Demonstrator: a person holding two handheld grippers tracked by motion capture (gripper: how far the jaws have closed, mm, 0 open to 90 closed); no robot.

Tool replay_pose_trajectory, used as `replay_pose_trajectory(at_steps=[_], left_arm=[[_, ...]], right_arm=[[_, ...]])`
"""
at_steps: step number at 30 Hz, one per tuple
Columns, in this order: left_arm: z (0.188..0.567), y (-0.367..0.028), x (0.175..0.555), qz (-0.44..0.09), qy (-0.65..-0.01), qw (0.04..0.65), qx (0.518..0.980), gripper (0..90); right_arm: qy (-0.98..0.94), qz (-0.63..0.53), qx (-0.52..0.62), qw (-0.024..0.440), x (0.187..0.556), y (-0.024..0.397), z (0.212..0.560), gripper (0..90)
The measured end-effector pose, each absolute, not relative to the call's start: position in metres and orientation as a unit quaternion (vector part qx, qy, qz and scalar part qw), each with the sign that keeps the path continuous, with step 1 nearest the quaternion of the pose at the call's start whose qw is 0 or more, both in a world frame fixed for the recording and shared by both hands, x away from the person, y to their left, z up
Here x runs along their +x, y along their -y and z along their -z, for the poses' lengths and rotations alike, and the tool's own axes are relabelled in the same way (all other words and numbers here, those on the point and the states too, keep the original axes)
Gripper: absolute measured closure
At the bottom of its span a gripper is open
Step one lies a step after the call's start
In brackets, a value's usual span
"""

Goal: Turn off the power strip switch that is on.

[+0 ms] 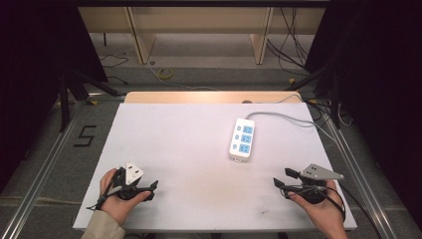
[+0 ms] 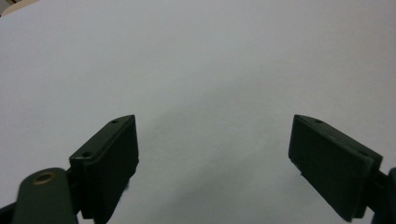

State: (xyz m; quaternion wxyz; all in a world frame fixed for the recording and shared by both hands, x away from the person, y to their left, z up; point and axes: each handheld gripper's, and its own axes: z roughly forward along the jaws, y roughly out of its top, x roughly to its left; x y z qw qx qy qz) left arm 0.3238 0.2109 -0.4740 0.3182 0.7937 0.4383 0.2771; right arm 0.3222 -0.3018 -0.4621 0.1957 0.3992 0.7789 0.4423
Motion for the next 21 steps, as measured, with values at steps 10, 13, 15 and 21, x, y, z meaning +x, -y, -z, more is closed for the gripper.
replay_pose_trajectory(at_steps=[10, 13, 15, 21], left_arm=[[0.474, -0.211, 0.323, -0.279, -0.438, 0.319, 0.793, 15.6], [0.474, -0.211, 0.323, -0.279, -0.438, 0.318, 0.793, 15.6], [0.474, -0.211, 0.323, -0.280, -0.437, 0.319, 0.792, 15.6], [0.474, -0.211, 0.323, -0.281, -0.439, 0.320, 0.791, 15.6]], right_arm=[[-0.780, -0.438, 0.400, 0.199, 0.323, 0.302, 0.458, 46.4], [-0.781, -0.435, 0.400, 0.202, 0.324, 0.304, 0.456, 53.5], [-0.781, -0.432, 0.400, 0.206, 0.324, 0.305, 0.455, 56.2], [-0.784, -0.427, 0.394, 0.220, 0.324, 0.306, 0.449, 69.9]])
